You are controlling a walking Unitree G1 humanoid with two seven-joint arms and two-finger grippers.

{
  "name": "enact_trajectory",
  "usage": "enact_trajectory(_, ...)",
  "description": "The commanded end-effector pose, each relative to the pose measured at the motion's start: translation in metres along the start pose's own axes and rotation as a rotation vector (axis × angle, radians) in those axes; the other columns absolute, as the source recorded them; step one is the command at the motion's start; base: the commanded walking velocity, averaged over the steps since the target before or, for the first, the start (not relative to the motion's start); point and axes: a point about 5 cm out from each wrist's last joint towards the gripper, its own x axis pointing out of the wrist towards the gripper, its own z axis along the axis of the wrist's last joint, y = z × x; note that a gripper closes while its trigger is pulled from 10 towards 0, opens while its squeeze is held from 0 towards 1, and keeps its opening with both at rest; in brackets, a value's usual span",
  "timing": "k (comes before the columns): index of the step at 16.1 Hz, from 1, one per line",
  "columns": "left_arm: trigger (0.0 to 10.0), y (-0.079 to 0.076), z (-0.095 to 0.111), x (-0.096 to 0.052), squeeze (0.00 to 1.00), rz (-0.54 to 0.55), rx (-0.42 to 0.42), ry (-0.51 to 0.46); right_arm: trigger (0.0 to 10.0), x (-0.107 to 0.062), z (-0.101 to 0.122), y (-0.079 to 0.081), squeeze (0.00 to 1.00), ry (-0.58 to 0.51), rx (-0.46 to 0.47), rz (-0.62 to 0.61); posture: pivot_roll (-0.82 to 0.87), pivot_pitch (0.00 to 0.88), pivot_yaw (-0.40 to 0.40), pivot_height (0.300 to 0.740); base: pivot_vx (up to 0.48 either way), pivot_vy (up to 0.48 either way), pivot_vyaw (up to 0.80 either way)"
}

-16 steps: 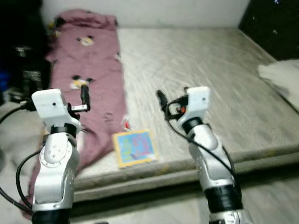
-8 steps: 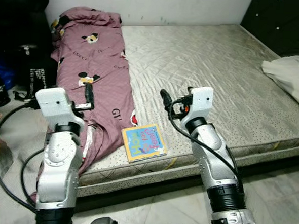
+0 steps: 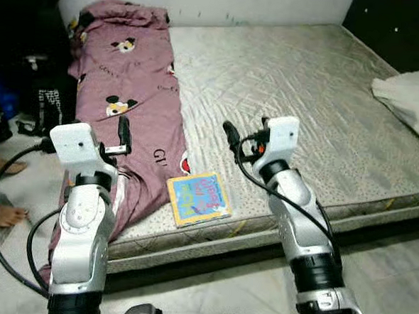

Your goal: Clean up the room

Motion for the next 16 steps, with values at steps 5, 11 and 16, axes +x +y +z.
enact_trajectory(5, 10.0, -0.001, -0.002, -0.002, 0.0, -0.068, 0.02, 0.021, 10.0, -0.008, -0.01, -0.002, 0.0, 0.026, 0.003, -0.032, -0.04, 0.0, -0.006, 0.74, 0.112, 0.0, -0.29)
enact_trajectory(11, 10.0, -0.008, -0.006, -0.003, 0.0, -0.057, -0.011, 0.02, 10.0, -0.013, -0.008, -0.013, 0.0, 0.04, -0.039, -0.033, -0.07, 0.013, -0.046, 0.74, 0.334, 0.0, 0.0)
enact_trajectory(16, 10.0, -0.006, -0.011, -0.008, 0.0, -0.059, -0.004, 0.042, 10.0, -0.016, -0.011, -0.013, 0.0, 0.044, -0.044, -0.043, -0.07, 0.019, -0.044, 0.74, 0.319, 0.0, 0.0)
